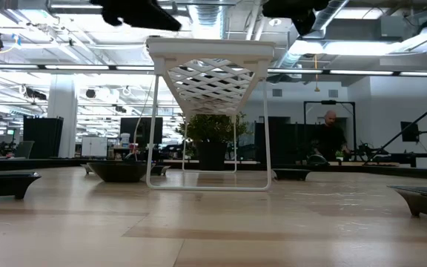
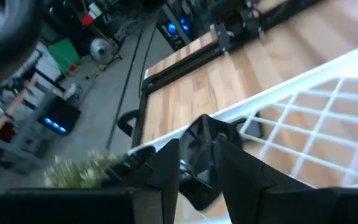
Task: Pick & Place Mini shaped plates
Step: Stack the leaf-shaped plate on the other leaf-shaped plate on the shelf
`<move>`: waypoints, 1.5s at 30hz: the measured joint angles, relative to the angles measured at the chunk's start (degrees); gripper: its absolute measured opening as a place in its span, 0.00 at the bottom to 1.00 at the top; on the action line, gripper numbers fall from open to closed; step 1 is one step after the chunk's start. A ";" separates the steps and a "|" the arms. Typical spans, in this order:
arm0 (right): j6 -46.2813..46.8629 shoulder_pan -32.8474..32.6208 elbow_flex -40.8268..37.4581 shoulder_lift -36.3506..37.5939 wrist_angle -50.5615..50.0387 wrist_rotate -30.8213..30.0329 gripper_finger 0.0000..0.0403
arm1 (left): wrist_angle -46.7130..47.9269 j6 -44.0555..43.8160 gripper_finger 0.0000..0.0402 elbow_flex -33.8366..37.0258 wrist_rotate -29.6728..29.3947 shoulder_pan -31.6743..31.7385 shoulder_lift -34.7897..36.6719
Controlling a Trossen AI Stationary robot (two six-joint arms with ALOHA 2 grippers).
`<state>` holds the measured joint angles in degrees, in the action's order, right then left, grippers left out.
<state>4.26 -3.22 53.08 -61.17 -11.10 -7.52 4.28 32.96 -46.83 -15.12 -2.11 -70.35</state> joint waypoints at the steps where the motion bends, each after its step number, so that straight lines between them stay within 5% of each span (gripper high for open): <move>1: -0.10 0.00 0.00 0.00 -0.03 -0.01 0.10 | 0.38 -2.20 0.26 0.66 0.00 -0.28 1.49; 12: -0.14 2.52 0.00 0.00 -0.31 -0.40 0.10 | 1.30 -27.08 0.26 14.51 -0.41 -1.00 15.60; 27: 1.64 7.80 0.00 0.00 -2.85 -0.01 0.10 | 10.75 -47.18 0.26 18.60 -2.62 1.73 15.32; 45: 5.92 7.54 0.00 0.00 -3.11 -0.48 0.10 | 15.42 -45.34 0.26 17.12 10.31 16.10 15.32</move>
<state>10.18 4.31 53.08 -61.17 -14.21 -8.00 19.70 -12.38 -29.71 -4.81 13.99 -55.02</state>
